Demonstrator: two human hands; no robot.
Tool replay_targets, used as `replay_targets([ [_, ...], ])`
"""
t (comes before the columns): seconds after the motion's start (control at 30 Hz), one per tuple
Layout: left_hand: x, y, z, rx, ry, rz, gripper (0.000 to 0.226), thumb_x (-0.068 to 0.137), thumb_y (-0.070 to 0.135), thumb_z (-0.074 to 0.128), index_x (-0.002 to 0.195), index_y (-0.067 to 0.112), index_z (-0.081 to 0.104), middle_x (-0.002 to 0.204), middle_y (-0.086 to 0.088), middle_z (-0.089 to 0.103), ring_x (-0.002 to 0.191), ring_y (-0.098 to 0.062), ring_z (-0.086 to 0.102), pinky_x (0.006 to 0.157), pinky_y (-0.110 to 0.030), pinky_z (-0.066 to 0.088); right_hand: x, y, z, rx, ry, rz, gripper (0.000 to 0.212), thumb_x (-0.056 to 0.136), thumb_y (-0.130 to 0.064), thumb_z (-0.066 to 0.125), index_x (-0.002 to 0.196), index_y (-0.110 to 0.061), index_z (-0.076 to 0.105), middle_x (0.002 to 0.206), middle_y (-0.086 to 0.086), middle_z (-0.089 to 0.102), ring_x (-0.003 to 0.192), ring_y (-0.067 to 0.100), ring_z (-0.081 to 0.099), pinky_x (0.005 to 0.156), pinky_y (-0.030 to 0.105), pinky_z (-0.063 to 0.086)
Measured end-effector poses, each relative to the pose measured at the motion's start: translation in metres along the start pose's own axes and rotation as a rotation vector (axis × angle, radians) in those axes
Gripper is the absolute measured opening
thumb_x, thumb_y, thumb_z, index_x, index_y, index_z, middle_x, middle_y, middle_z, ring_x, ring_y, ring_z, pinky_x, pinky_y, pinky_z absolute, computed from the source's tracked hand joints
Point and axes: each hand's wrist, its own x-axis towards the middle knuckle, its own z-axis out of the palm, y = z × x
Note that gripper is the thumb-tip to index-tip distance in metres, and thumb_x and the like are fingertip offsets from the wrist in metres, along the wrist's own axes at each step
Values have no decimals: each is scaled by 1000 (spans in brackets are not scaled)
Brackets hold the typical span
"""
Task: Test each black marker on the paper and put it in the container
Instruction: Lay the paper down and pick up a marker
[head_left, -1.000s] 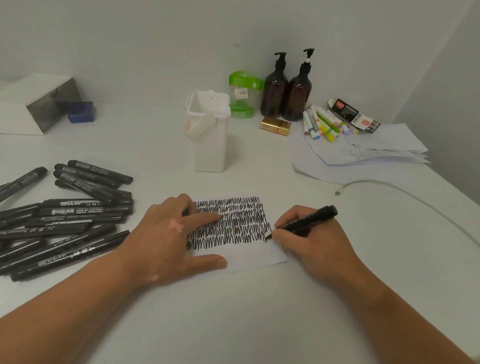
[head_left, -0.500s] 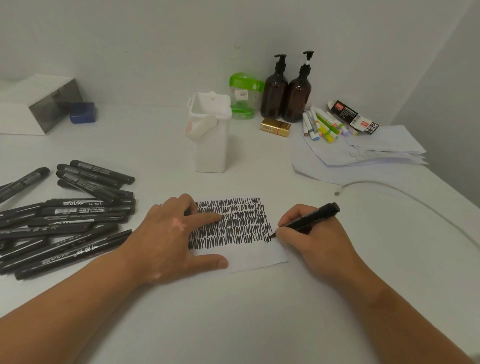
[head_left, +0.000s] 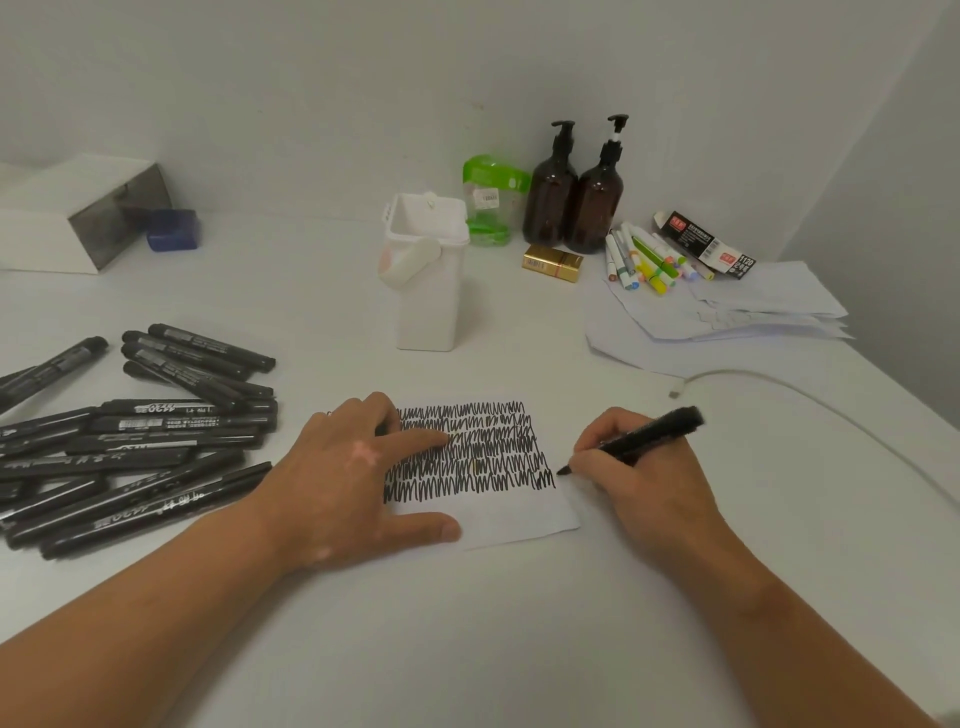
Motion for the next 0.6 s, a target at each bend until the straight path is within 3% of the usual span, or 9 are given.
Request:
replay_targets([
  [0.1,-2,2,-3,-32,6,-5,83,74,91,35,144,47,40,105,12,44,98,-12,45,94,-34,41,3,3,-5,342,102,64,12,69,-25,73,77,-21,65,53,-4,52,46,12,42,43,20,33],
  [0.2,-3,2,-12,-313,73,-50,52,92,48,44,143,37,39,113,12,49,106,-6,46,96,-26,38,10,-2,-12,576,117,71,20,67,-27,80,75,-22,63,56,2,48,47,15,38,40,23,32],
  [0.27,-3,-2,-16,-495,155,-83,51,92,11,49,137,32,42,115,14,53,95,-2,48,83,-12,38,15,-14,-13,557,53,10,28,62,-33,85,78,-17,68,55,1,49,46,14,39,42,23,34],
  [0.33,-4,-6,-20,-604,230,-128,57,91,-7,46,132,32,45,113,17,59,81,-8,53,69,-12,43,23,-31,-7,505,-16,-38,35,60,-34,88,87,-16,74,57,0,55,47,15,43,45,24,38],
  [0.47,-6,-13,-23,-859,309,-219,59,90,1,66,126,43,47,117,21,64,94,-9,67,81,-22,57,40,-74,18,555,-261,-97,32,70,-29,80,100,-16,79,68,7,63,58,20,56,53,29,48],
  [0.6,-4,-20,-21,-1091,337,-334,37,76,10,85,99,36,70,107,12,75,92,-13,74,82,-32,61,48,-92,48,733,-266,-17,12,82,-24,67,76,-15,73,61,14,61,50,22,53,46,30,44],
])
